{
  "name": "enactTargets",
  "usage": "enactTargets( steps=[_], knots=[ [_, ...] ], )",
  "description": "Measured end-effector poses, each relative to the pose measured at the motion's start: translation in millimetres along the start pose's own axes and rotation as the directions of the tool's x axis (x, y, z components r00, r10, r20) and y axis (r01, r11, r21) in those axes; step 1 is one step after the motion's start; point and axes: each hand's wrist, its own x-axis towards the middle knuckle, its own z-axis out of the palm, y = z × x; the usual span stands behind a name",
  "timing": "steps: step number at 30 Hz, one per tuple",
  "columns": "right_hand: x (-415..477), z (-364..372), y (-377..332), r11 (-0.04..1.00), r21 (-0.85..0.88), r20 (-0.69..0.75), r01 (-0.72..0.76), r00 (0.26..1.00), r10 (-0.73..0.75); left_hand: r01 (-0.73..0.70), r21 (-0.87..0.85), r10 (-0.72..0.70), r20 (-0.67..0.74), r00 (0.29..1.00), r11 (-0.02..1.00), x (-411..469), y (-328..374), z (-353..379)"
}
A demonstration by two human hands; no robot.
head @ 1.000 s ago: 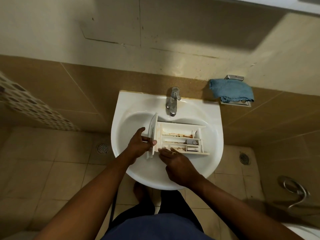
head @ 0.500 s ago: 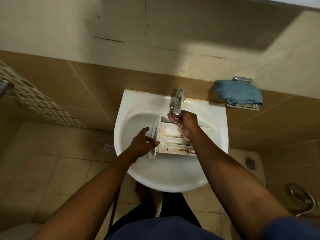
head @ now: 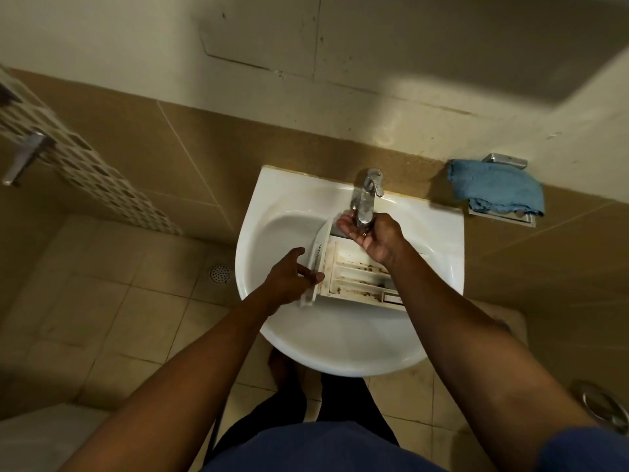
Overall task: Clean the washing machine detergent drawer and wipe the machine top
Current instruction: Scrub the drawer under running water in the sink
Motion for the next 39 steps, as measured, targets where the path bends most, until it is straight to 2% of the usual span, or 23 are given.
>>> enactTargets(
  steps=[2, 6, 8, 11, 14, 16, 17, 18, 19, 20, 22, 23, 24, 25, 28, 31, 33, 36, 39],
  knots=[
    [-0.4, -0.9, 1.0, 0.995, -0.1, -0.018, 0.002, 1.0, -0.004, 0.007, -0.008, -0.007, 0.003, 1.0, 1.0, -0.2, -0.1, 0.1],
    [5.4, -4.4, -5.2, 0.996, -0.075, -0.056, 0.041, 0.997, -0.045, 0.011, -0.006, -0.011, 0.002, 1.0, 1.0, 0.1, 0.2, 0.3],
    [2.1, -7.2, -3.9, 0.99, -0.139, -0.065, 0.026, 0.997, -0.035, 0.012, -0.009, -0.012, 0.002, 1.0, 1.0, 0.8, 0.2, 0.5],
    [-11.9, -12.4, 8.3, 0.952, -0.307, -0.071, -0.009, 0.997, -0.013, 0.01, -0.03, -0.01, 0.001, 1.0, 1.0, 2.0, -1.7, 0.1],
    [-30.3, -13.5, 29.0, 0.845, -0.532, -0.078, 0.063, 0.989, -0.122, 0.005, -0.058, -0.005, 0.007, 1.0, 0.998, 2.4, -4.8, -0.4],
    [-43.1, -17.1, 48.0, 0.724, -0.656, 0.036, 0.212, 0.967, -0.251, 0.002, -0.072, -0.001, 0.013, 1.0, 0.997, 3.1, -6.2, -0.2],
    [-50.6, -21.7, 57.9, 0.571, -0.754, 0.147, 0.325, 0.931, -0.335, 0.003, -0.082, -0.001, 0.017, 1.0, 0.997, 3.4, -7.0, -0.4],
    [-60.2, -26.6, 68.4, 0.349, -0.835, 0.291, 0.426, 0.879, -0.377, 0.002, -0.092, 0.0, 0.019, 1.0, 0.996, 4.0, -7.8, -0.8],
    [-70.5, -33.5, 78.2, 0.116, -0.853, 0.44, 0.509, 0.82, -0.366, -0.003, -0.102, 0.005, 0.021, 1.0, 0.995, 4.7, -8.7, -0.9],
    [-81.7, -41.0, 87.7, -0.055, -0.818, 0.558, 0.572, 0.768, -0.313, -0.009, -0.107, 0.011, 0.021, 1.0, 0.994, 5.4, -9.3, -0.8],
    [-101.8, -55.6, 103.8, -0.324, -0.722, 0.681, 0.611, 0.711, -0.175, -0.018, -0.112, 0.02, 0.016, 1.0, 0.994, 6.5, -10.8, -1.4],
    [-111.2, -60.9, 108.2, -0.422, -0.675, 0.706, 0.605, 0.695, -0.132, -0.02, -0.115, 0.022, 0.016, 1.0, 0.993, 6.5, -11.3, -1.4],
    [-116.6, -64.5, 110.3, -0.479, -0.652, 0.71, 0.587, 0.695, -0.113, -0.021, -0.119, 0.024, 0.018, 1.0, 0.993, 6.3, -11.9, -1.8],
    [-120.1, -64.2, 108.2, -0.488, -0.662, 0.703, 0.569, 0.698, -0.139, -0.022, -0.125, 0.025, 0.021, 0.999, 0.992, 6.4, -12.4, -2.1],
    [-113.9, -51.8, 94.9, -0.424, -0.744, 0.654, 0.517, 0.694, -0.3, -0.013, -0.137, 0.019, 0.039, 0.999, 0.99, 6.6, -12.0, -3.3],
    [-101.6, -40.3, 99.8, -0.415, -0.75, 0.636, 0.514, 0.733, -0.242, -0.01, -0.138, 0.015, 0.037, 0.999, 0.99, 6.0, -10.9, -3.4],
    [-100.6, -46.6, 110.1, -0.499, -0.697, 0.652, 0.515, 0.744, -0.143, -0.021, -0.127, 0.026, 0.034, 0.999, 0.992, 5.9, -10.3, -3.2],
    [-110.4, -67.3, 110.7, -0.67, -0.568, 0.695, 0.478, 0.714, -0.08, -0.025, -0.112, 0.029, 0.038, 0.999, 0.993, 6.6, -10.4, -3.4],
    [-117.7, -64.6, 90.7, -0.678, -0.601, 0.665, 0.424, 0.736, -0.129, -0.019, -0.107, 0.025, 0.052, 0.998, 0.994, 6.2, -9.6, -2.7]
  ],
)
